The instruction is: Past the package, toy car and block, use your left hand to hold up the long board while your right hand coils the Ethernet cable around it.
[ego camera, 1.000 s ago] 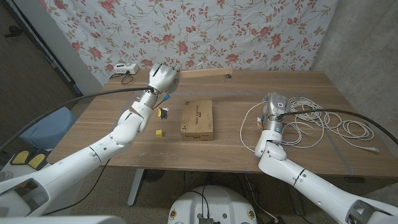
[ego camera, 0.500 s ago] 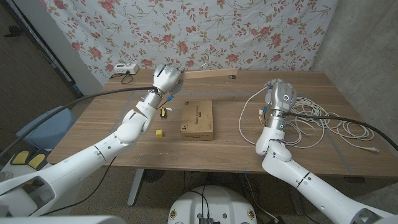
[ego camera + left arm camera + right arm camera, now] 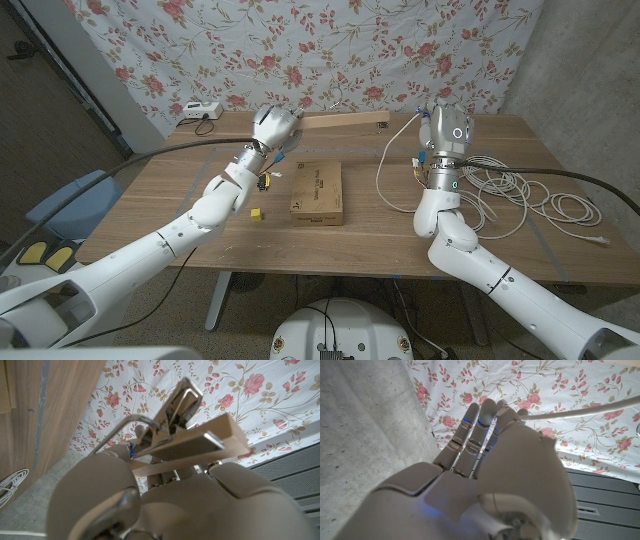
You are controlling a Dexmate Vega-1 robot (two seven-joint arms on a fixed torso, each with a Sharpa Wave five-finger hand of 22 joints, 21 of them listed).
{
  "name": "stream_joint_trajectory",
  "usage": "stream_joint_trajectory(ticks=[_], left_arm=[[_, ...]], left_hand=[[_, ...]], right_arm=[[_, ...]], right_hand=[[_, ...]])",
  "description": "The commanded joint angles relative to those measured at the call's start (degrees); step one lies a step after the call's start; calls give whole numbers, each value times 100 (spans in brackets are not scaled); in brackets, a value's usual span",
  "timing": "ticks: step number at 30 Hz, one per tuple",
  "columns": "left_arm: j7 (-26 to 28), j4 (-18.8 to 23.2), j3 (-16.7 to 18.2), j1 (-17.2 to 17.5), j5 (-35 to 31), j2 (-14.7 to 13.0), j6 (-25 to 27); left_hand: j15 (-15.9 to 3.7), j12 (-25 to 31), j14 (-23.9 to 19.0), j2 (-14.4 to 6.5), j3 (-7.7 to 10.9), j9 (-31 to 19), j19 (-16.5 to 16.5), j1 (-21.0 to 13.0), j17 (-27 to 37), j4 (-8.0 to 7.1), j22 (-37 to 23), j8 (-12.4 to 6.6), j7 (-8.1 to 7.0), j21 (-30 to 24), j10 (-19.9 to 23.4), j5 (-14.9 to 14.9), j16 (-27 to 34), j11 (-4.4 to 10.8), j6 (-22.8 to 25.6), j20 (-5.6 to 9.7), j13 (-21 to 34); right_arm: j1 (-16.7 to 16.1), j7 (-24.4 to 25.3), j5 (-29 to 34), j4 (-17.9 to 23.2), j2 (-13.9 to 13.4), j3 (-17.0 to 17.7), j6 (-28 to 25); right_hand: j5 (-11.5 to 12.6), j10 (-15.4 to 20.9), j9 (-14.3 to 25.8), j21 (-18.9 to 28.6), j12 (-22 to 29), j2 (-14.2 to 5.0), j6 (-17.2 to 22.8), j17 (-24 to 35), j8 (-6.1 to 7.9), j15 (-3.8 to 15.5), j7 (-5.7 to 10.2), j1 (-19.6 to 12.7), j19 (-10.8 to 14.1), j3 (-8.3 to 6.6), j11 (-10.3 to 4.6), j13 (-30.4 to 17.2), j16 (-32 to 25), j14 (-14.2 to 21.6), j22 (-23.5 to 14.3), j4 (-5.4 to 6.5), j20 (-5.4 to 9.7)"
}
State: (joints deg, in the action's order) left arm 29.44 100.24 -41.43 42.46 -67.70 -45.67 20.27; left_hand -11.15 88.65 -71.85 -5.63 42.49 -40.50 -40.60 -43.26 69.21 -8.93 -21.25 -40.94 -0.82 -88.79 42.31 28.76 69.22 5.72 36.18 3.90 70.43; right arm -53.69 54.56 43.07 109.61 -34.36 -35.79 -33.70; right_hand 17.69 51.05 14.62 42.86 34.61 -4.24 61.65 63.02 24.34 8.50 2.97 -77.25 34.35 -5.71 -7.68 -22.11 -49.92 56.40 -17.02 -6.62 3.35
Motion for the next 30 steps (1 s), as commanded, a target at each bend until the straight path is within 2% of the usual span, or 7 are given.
stream_joint_trajectory(ticks=[1, 9, 16, 19, 20, 21, 30], left_arm=[[-149, -9, -50, -40, 186, 63, -151], [-73, -85, -31, -56, 452, 111, -337], [-75, -103, -2, -49, 771, 140, -545], [-120, -77, 34, -24, 917, 127, -613], [-139, -46, 70, 0, 1021, 110, -657], [-141, -45, 72, 1, 1026, 109, -661], [-347, 238, 248, 180, 1350, -20, -736]], left_hand=[[17, 48, 3, -310, 28, -27, 3, 245, 30, -1, -8, -58, -10, -8, 1, -1, 14, -10, 51, 128, 33], [19, 50, 12, -307, 31, 7, 11, 248, 58, 1, -10, -66, -20, -11, -12, 3, 33, -8, 52, 126, 34], [23, 55, 14, -305, 34, 15, 21, 253, 22, 2, -11, -95, -10, -11, -13, 9, 14, -11, 49, 112, 34], [18, 57, 25, -303, 35, 16, 29, 255, 23, 2, -19, -105, -15, -14, -11, 10, 9, -20, 46, 119, 34], [18, 59, 27, -303, 36, 14, 29, 255, 29, 2, -16, -108, -10, -14, -9, 11, 12, -29, 40, 119, 34], [22, 57, 22, -303, 36, 17, 34, 256, 29, 2, -21, -112, -5, -15, -15, 12, 14, -15, 45, 116, 34], [29, 59, 23, -296, 38, 32, 37, 262, 2, 5, -8, -146, -8, -12, -20, 19, -10, -32, 32, 110, 34]], right_arm=[[353, -541, 237, 386, -153, 68, 676], [691, -994, 78, 415, -60, 165, 1210], [1139, -1553, -28, 230, 68, 139, 1484], [1364, -1798, -65, 121, 144, 120, 1525], [1534, -1957, -105, 26, 195, 104, 1533], [1533, -1966, -102, 25, 199, 108, 1536], [2370, -2733, -513, -613, 457, 12, 1659]], right_hand=[[70, 979, 6, 54, 17, 7, 34, 46, -37, 442, 7, 12, -19, 40, 231, -309, 32, 50, 1, 0, 606], [107, 982, -11, 90, 8, -4, 45, 86, -63, 443, 18, 8, -39, 77, 214, -333, 76, 56, 11, 14, 639], [133, 978, -22, 116, -2, -7, 53, 121, -81, 443, 22, 7, -58, 107, 211, -351, 105, 58, 20, 23, 649], [149, 973, -27, 132, -8, -13, 46, 138, -96, 443, 29, 7, -68, 124, 212, -363, 126, 57, 25, 30, 650], [155, 979, -29, 137, -7, -15, 47, 140, -100, 442, 29, 8, -73, 130, 218, -366, 138, 52, 27, 33, 653], [158, 971, -30, 139, -11, -16, 47, 145, -103, 442, 27, 8, -79, 134, 207, -369, 141, 53, 28, 35, 653], [212, 963, -45, 193, -30, -30, 49, 188, -142, 445, 38, -9, -106, 190, 234, -405, 220, 49, 48, 46, 670]])
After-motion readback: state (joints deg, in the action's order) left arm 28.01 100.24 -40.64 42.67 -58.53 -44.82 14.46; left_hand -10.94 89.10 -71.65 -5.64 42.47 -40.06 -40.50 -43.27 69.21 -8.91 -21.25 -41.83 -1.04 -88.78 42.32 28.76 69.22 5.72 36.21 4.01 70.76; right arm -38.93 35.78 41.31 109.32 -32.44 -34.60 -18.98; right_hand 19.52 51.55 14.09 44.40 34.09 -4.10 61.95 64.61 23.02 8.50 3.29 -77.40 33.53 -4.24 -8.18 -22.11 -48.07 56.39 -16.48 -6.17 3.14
